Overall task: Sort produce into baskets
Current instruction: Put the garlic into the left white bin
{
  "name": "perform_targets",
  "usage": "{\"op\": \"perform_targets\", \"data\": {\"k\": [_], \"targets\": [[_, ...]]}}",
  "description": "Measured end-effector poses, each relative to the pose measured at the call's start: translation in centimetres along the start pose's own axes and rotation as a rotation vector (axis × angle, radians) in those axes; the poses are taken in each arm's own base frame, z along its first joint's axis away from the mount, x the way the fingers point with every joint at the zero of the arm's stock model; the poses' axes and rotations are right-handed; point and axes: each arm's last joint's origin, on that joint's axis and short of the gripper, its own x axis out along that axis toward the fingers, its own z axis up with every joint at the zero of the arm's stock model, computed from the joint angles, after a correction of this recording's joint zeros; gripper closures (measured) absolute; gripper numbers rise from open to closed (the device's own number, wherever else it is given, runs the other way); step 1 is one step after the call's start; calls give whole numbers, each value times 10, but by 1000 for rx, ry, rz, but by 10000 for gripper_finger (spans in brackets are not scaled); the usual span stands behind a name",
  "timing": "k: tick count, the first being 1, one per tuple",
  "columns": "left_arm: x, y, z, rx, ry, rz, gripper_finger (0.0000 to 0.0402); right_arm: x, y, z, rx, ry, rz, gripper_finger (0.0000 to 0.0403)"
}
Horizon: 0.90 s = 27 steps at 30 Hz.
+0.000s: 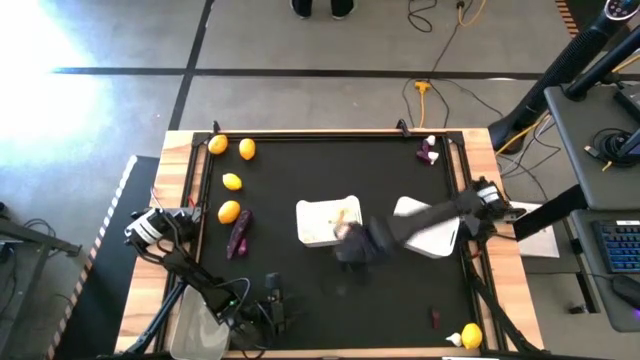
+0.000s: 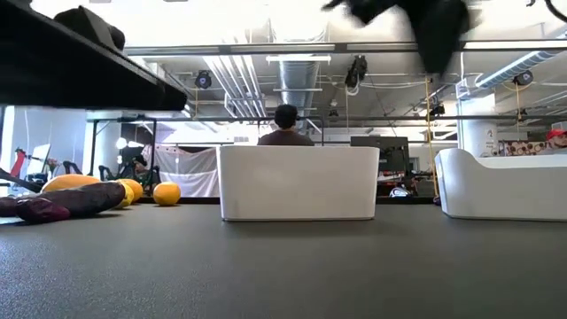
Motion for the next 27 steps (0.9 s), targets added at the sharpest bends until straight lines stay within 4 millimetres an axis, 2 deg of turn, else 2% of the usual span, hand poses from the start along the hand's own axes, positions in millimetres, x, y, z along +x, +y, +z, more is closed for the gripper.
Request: {"op": "perform_targets", "data": {"k": [4, 8, 13, 18, 22, 27], "targets": [[-3, 2, 9, -27, -18, -4, 235, 2, 27, -69, 34, 120, 8, 142], [-4, 1, 18, -65, -40, -10, 235, 14, 42, -133, 24, 194, -45, 128], [-2, -6, 34, -98, -62, -51, 235, 37, 49, -189, 80, 268, -132, 103], [-2, -13, 44, -84, -63, -166, 235, 60, 57, -214, 190, 366, -218, 85], [-2, -15, 45, -74, -54, -225, 235, 85, 66, -222, 161, 478, -281, 83], [-3, -15, 44, -70, -51, -231, 235, 118, 73, -225, 45, 677, -344, 102]]}}
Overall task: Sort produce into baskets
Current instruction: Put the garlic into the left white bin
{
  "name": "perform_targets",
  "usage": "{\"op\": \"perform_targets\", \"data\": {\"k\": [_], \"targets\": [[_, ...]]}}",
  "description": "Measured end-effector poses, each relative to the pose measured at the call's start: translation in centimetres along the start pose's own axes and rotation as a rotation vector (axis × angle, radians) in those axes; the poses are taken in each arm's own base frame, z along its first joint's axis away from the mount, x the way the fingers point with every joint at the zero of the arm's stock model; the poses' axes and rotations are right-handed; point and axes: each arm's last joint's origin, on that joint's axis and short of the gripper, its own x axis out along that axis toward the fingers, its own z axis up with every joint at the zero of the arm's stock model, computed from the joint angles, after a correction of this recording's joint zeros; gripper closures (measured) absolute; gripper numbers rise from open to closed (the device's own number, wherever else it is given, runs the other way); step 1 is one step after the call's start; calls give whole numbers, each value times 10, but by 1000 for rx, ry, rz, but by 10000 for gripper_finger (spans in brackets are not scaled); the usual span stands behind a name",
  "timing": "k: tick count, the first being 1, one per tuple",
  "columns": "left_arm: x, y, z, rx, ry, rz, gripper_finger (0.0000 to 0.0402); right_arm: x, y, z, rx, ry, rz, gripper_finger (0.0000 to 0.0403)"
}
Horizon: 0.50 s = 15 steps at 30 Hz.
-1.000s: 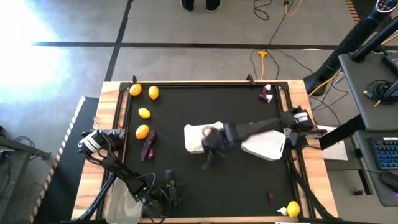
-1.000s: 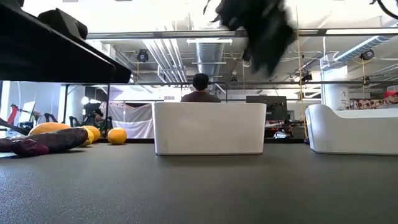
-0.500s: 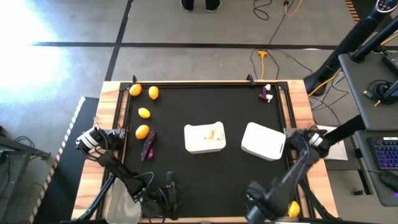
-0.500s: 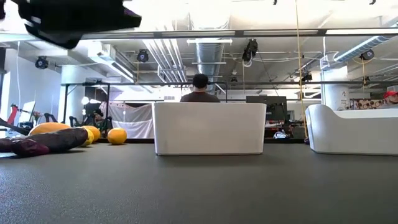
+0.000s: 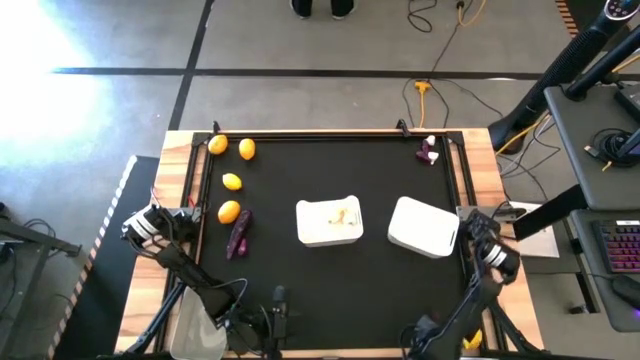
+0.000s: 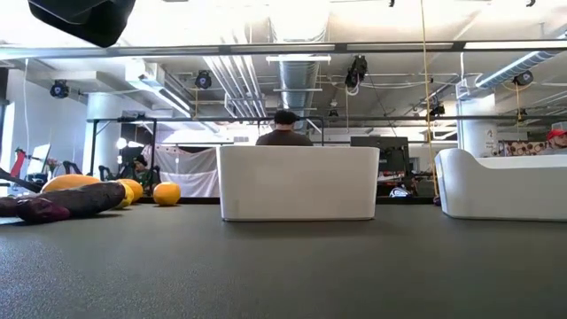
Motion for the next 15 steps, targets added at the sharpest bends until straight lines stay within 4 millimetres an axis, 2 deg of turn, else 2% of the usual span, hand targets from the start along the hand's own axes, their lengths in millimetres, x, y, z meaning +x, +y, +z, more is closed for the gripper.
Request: {"op": "perform_targets", "data": {"k": [8, 15], "targets": [[0, 0, -2, 11, 12, 1, 235, 12, 14, 28, -148, 64, -30, 146], [0, 0, -2, 12, 14, 0, 235, 20, 12, 39, -131, 71, -62, 176]]}}
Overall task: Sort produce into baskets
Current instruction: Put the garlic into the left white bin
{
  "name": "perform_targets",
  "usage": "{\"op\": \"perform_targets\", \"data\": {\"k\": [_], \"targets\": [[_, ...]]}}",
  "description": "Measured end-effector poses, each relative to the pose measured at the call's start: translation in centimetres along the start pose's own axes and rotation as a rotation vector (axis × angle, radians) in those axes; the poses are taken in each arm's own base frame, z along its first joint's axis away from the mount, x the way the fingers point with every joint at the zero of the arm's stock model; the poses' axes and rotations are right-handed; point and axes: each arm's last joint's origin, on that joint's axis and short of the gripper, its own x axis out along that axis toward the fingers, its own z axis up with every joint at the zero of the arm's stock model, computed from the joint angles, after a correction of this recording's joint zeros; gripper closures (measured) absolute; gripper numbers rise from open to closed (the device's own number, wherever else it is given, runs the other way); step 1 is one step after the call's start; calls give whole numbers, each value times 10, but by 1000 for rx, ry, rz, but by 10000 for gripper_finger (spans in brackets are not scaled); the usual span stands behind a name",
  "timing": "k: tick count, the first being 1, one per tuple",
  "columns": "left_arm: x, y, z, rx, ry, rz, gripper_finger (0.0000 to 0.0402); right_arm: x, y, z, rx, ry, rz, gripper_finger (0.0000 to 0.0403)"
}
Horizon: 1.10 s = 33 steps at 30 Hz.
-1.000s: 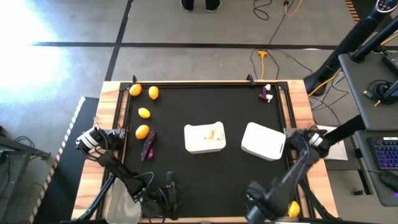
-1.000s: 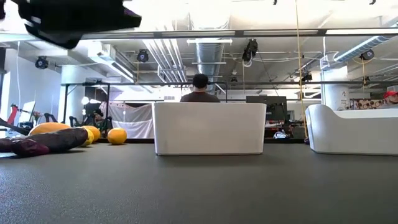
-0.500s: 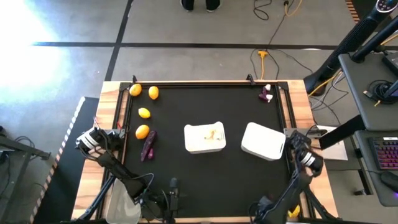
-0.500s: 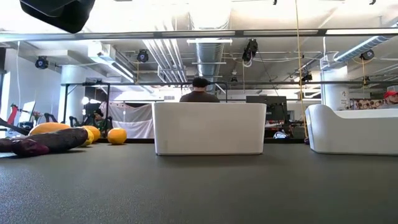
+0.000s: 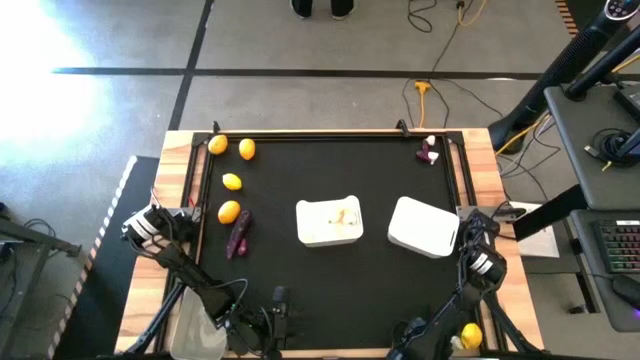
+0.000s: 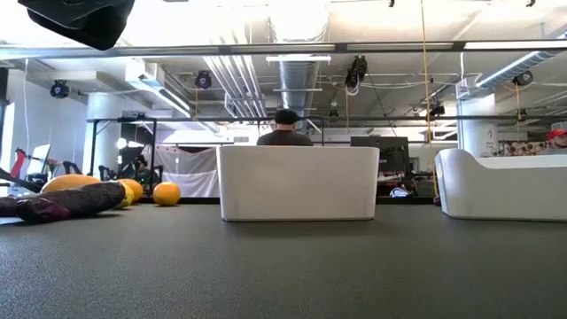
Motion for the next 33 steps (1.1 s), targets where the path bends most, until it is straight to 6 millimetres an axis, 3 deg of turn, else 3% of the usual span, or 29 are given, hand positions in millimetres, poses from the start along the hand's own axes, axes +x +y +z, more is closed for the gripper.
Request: {"op": "perform_targets", "data": {"k": [11, 23, 27, 33], "targets": [[0, 0, 0, 1, 1, 1, 235, 6, -2, 0, -15, -1, -17, 193], [0, 0, -3, 5, 23, 6, 235, 7, -3, -1, -71, -72, -42, 313], [0, 0, -3, 6, 23, 6, 235, -9, -6, -6, -89, -86, 2, 329], [0, 0, -3, 5, 21, 8, 235, -54, -23, -10, -124, -141, 119, 327]]}}
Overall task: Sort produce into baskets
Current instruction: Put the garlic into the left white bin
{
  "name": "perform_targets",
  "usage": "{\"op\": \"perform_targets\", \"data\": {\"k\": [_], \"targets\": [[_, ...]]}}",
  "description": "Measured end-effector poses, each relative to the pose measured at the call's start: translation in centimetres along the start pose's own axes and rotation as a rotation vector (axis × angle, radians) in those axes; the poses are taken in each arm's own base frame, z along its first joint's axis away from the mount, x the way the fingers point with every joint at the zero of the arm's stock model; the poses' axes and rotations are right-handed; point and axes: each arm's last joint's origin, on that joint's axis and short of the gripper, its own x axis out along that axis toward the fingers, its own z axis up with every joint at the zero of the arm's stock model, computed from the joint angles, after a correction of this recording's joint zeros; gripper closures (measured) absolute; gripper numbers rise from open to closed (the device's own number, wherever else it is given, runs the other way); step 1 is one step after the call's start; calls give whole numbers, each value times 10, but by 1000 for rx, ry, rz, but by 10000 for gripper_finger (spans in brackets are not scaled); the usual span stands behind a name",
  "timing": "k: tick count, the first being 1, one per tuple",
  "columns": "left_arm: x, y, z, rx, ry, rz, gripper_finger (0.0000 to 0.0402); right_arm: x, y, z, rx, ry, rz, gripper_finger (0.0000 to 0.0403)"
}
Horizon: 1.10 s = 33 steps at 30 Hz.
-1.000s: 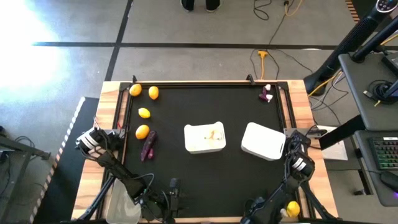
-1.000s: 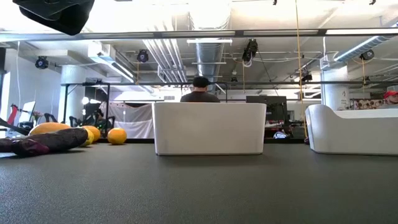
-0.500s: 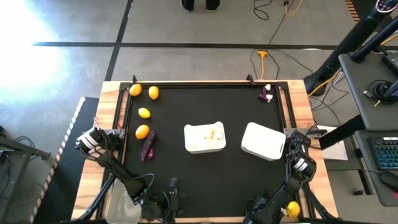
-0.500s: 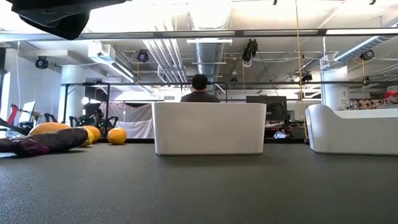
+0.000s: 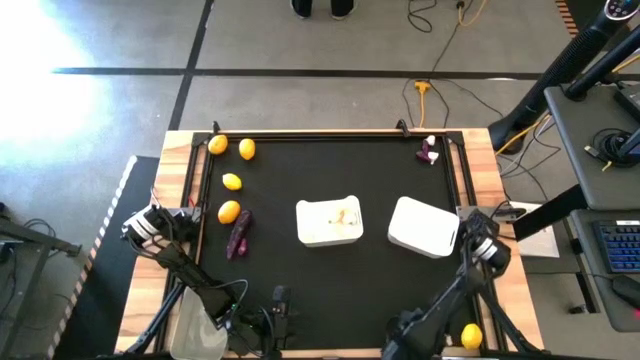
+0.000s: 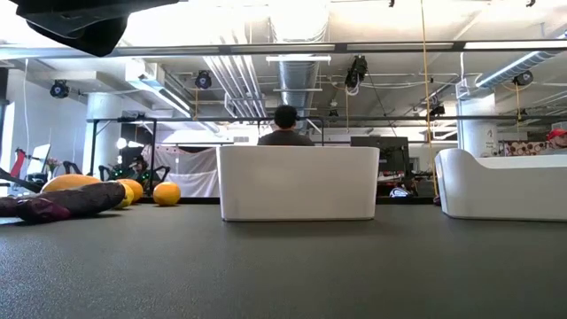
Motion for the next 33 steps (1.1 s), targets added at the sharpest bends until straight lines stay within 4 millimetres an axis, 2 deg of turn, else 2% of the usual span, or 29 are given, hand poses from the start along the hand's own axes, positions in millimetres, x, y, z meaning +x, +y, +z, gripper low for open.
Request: {"op": "perform_targets", "data": {"k": [5, 10, 15, 18, 24, 28, 33], "targets": [[0, 0, 0, 1, 1, 0, 235, -54, -23, 13, 7, -272, 78, 329], [0, 0, 0, 2, 2, 1, 235, -110, -55, 32, -24, -694, 105, 321], [0, 0, -1, 7, 7, 2, 235, -160, -91, 60, -2, -1049, 70, 326], [1, 1, -1, 20, 5, 19, 235, -180, -110, 82, -17, -1143, 35, 326], [4, 5, 0, 6, 2, 38, 235, -198, -151, 139, 6, -1150, -43, 319], [4, 6, -2, 0, 21, 32, 235, -193, -170, 179, -20, -1070, -76, 319], [4, 6, -3, 0, 33, 35, 235, -177, -177, 211, -61, -959, -69, 307]]}}
